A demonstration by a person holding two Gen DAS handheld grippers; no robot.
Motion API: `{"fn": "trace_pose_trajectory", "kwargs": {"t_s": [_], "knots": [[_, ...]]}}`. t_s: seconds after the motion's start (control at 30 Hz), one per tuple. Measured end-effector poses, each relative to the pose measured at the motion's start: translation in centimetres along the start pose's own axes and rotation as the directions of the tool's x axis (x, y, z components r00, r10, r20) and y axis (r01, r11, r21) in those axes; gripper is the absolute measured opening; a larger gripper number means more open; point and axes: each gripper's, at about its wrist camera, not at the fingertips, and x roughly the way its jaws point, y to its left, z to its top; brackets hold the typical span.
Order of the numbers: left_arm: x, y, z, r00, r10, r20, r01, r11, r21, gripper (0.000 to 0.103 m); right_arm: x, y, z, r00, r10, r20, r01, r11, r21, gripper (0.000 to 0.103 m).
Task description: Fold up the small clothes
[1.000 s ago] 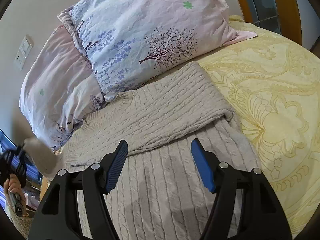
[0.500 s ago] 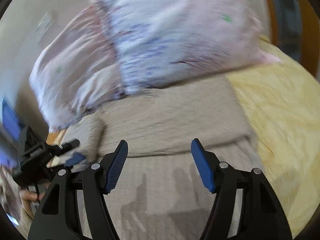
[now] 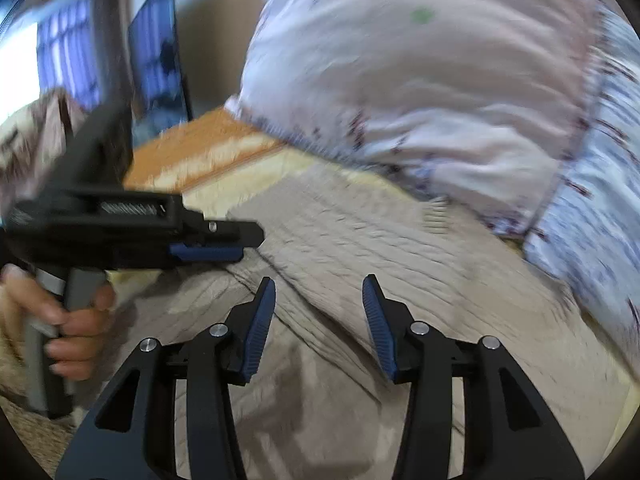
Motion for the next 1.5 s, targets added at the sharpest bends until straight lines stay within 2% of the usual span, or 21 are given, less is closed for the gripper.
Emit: {"fn": "trace_pose_trajectory", "kwargs": {"t_s": [0.2, 0.23, 0.27, 0.3, 0.4, 0.5, 0.57, 0.63, 0.67, 0.73, 0.8, 0.83, 0.9, 0.93, 0.97, 1.07, 1.23, 1.33, 1.4, 1.47, 1.5], "knots": [[0.0, 0.4, 0.3, 1.0, -0.007, 0.014, 0.007, 1.0, -0.023, 0.043, 4.2, 2.3, 0.2, 0.993, -0.103, -0.061, 0.095, 0.987, -0.133, 0.044], [0.0, 0.3, 0.3, 1.0, -0.005, 0.015, 0.005, 1.0, -0.022, 0.042, 4.5, 2.4, 0.1, 0.992, -0.115, -0.057, 0.106, 0.985, -0.135, 0.039], [0.0, 0.4, 0.3, 1.0, -0.003, 0.017, 0.003, 1.0, -0.021, 0.042, 4.5, 2.3, 0.1, 0.99, -0.131, -0.048, 0.123, 0.984, -0.132, 0.024], [0.0, 0.5, 0.3, 1.0, -0.001, 0.02, 0.002, 1.0, -0.022, 0.042, 4.5, 2.1, 0.0, 0.99, -0.131, -0.042, 0.125, 0.985, -0.12, 0.014], [0.0, 0.4, 0.3, 1.0, 0.003, 0.023, -0.002, 1.0, -0.02, 0.042, 3.2, 0.2, 0.2, 0.996, -0.086, 0.0, 0.086, 0.996, 0.006, 0.01], [0.0, 0.4, 0.3, 1.0, 0.004, 0.023, -0.004, 1.0, -0.017, 0.042, -0.5, -3.8, -0.3, 0.985, -0.138, 0.101, 0.114, 0.969, 0.22, 0.01], [0.0, 0.4, 0.3, 1.0, 0.006, 0.023, -0.006, 1.0, -0.014, 0.042, -3.7, -7.3, -2.1, 0.965, -0.208, 0.16, 0.125, 0.9, 0.418, 0.01], [0.0, 0.4, 0.3, 1.0, 0.005, 0.023, -0.005, 1.0, -0.01, 0.042, -7.0, -10.9, -5.5, 0.94, -0.288, 0.181, 0.119, 0.776, 0.619, 0.01], [0.1, 0.3, 0.3, 1.0, 0.005, 0.023, -0.005, 1.0, -0.008, 0.042, -8.4, -12.6, -8.0, 0.935, -0.319, 0.157, 0.116, 0.69, 0.714, 0.01], [0.1, 0.3, 0.3, 1.0, 0.007, 0.021, -0.007, 1.0, 0.0, 0.042, -9.2, -14.6, -12.2, 0.951, -0.301, 0.065, 0.129, 0.58, 0.804, 0.014], [0.1, 0.3, 0.3, 1.0, 0.006, 0.02, -0.006, 1.0, 0.006, 0.042, -9.5, -15.6, -15.3, 0.965, -0.262, -0.013, 0.152, 0.516, 0.843, 0.024], [0.1, 0.3, 0.3, 1.0, 0.006, 0.019, -0.006, 1.0, 0.008, 0.042, -9.9, -16.0, -16.3, 0.97, -0.244, -0.018, 0.139, 0.487, 0.863, 0.026], [0.1, 0.3, 0.3, 1.0, 0.003, 0.018, -0.003, 1.0, 0.004, 0.042, -11.2, -17.4, -18.0, 0.972, -0.235, 0.001, 0.098, 0.41, 0.907, 0.043], [0.1, 0.4, 0.3, 1.0, 0.0, 0.018, 0.0, 1.0, 0.001, 0.042, -12.3, -18.4, -18.7, 0.97, -0.241, 0.034, 0.06, 0.369, 0.927, 0.046], [0.1, 0.4, 0.3, 1.0, 0.0, 0.018, 0.0, 1.0, 0.0, 0.042, -13.0, -19.0, -19.0, 0.966, -0.253, 0.048, 0.045, 0.35, 0.936, 0.047], [0.0, 0.3, 0.3, 1.0, 0.0, 0.018, 0.0, 1.0, 0.001, 0.042, -13.8, -20.5, -19.3, 0.962, -0.268, 0.055, 0.033, 0.312, 0.95, 0.047], [0.0, 0.3, 0.4, 1.0, 0.0, 0.017, 0.0, 1.0, 0.001, 0.042, -12.5, -21.6, -20.3, 0.977, -0.211, 0.014, 0.042, 0.255, 0.966, 0.046], [0.0, 0.3, 0.4, 1.0, -0.001, 0.018, 0.001, 1.0, 0.001, 0.043, -12.1, -21.3, -20.1, 0.979, -0.204, 0.019, 0.04, 0.281, 0.959, 0.045], [0.0, 0.3, 0.4, 1.0, -0.002, 0.017, 0.001, 1.0, 0.001, 0.044, -11.7, -21.1, -19.8, 0.982, -0.186, 0.024, 0.033, 0.296, 0.955, 0.033], [0.0, 0.3, 0.3, 1.0, -0.004, 0.018, 0.004, 1.0, 0.001, 0.045, -11.7, -21.0, -19.7, 0.984, -0.177, 0.025, 0.031, 0.305, 0.952, 0.033], [0.0, 0.3, 0.3, 1.0, -0.004, 0.018, 0.004, 1.0, 0.001, 0.045, -11.5, -21.0, -19.6, 0.984, -0.18, 0.019, 0.039, 0.314, 0.949, 0.027]]}}
